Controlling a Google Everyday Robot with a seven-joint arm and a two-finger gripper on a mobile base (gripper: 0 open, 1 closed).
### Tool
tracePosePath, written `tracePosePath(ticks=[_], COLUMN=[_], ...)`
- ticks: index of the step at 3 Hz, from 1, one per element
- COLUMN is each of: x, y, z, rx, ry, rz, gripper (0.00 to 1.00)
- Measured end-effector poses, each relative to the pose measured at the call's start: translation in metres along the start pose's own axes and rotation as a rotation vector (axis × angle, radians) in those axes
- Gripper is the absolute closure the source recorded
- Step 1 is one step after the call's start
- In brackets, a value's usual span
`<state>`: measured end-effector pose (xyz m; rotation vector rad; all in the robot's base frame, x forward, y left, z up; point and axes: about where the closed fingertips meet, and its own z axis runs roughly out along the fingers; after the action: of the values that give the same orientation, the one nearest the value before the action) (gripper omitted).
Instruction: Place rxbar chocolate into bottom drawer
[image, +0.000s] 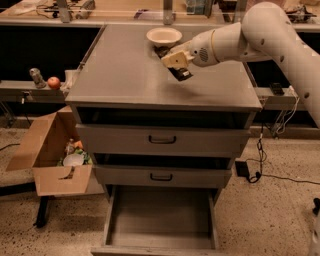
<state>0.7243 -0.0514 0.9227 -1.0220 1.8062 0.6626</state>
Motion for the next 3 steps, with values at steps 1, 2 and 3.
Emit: tracePosePath(ticks=[1,2,3], x=[0.0007,0.0043,0.0040], y=[0.0795,0.0794,0.0795], z=[0.0000,0.0014,0.0037], rx=[-0.275,-0.279,-0.279], ry=[-0.029,-0.020,-0.019], rz=[-0.188,-0.210,-0.205], gripper=[1.00,1.00,1.00])
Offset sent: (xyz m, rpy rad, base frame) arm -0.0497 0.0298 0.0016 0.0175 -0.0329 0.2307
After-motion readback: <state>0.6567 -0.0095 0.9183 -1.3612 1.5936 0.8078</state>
